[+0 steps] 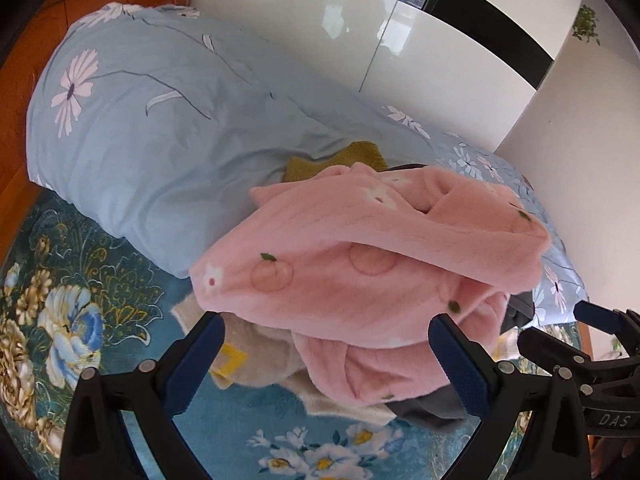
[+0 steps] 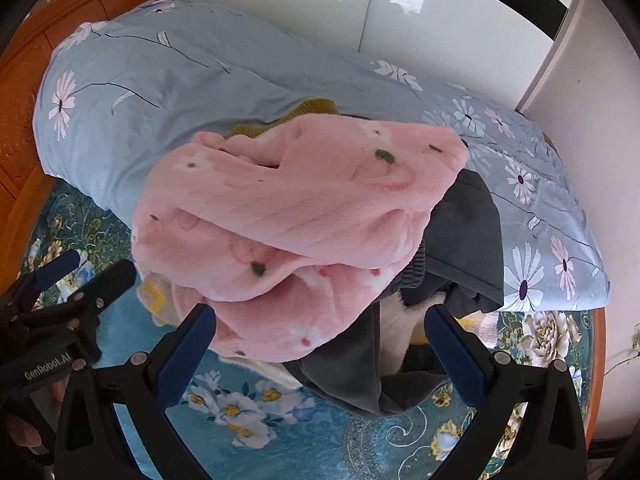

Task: Fold clothes
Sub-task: 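Grasp the pink floral pajama pants from the pile with both grippers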

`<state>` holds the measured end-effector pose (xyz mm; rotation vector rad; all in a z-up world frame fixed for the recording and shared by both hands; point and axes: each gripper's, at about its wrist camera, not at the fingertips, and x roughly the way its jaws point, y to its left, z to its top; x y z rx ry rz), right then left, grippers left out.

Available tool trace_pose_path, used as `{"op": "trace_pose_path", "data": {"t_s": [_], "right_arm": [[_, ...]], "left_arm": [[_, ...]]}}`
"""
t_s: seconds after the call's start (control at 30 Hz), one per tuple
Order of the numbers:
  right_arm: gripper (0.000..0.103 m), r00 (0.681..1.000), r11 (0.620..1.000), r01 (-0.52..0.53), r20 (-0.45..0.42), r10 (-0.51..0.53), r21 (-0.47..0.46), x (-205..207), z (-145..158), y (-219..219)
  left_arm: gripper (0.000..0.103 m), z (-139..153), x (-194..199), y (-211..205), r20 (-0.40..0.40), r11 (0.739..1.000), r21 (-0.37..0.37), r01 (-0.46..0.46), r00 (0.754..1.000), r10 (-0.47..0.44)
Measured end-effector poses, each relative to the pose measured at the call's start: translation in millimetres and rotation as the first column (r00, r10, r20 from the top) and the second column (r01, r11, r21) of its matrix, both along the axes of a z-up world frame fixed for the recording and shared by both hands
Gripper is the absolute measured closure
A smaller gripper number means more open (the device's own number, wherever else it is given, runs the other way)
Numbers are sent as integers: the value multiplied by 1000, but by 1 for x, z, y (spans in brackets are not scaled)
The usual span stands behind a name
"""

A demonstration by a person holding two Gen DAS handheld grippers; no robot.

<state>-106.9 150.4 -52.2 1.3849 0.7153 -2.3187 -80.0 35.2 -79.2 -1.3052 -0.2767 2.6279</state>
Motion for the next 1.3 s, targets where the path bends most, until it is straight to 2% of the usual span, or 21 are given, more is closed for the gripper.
{"op": "trace_pose_path", "data": {"t_s": [0.13,0.33,0.47,0.57,0.83,0.9,0.93,1.07,1.1,1.13,1.17,1.2,1.23,1.3], "right_arm": [[0,1000,1000,2,15,-3,13,-12,-10,5],[0,999,1000,-5,34,4,16,-28,-18,9],[0,999,1000,-9,47,9,11,-35,-21,13],[0,998,1000,-7,55,8,-7,-37,-21,18],[0,998,1000,-23,53,23,-3,-38,-17,35],[0,998,1000,-18,53,19,-7,-34,-14,44],[0,998,1000,-10,55,11,-9,-30,-12,52],[0,996,1000,18,90,-18,0,-16,-4,83],[0,995,1000,28,95,-28,2,-12,-3,91],[0,995,999,37,93,-38,6,-8,0,99],[0,995,999,46,92,-47,11,-4,3,107],[0,994,998,56,89,-57,12,1,8,115],[0,994,998,66,85,-67,12,6,12,124],[0,993,996,89,81,-89,5,13,22,142]], "left_arm": [[0,-5,-35,-18,24,1000,-2,17,1000,-17],[0,-10,-52,-13,47,999,9,43,998,-43],[0,-10,-62,-9,82,997,69,38,996,-44],[0,-9,-73,-7,117,985,167,35,992,-55],[0,-6,-91,13,173,963,269,18,983,-66],[0,-6,-97,15,211,952,306,-6,976,-61],[0,-8,-100,17,244,936,350,-36,968,-54],[1,-14,-109,24,362,843,510,-172,932,-28],[4,-13,-112,28,375,828,526,-194,927,-20],[17,-12,-114,32,385,830,518,-207,923,-11],[28,-13,-119,37,421,850,474,-230,907,10],[65,-16,-121,38,455,857,451,-249,890,19],[94,-18,-123,38,488,862,431,-267,872,26],[94,-4,-114,34,477,855,441,-272,878,33]]}}
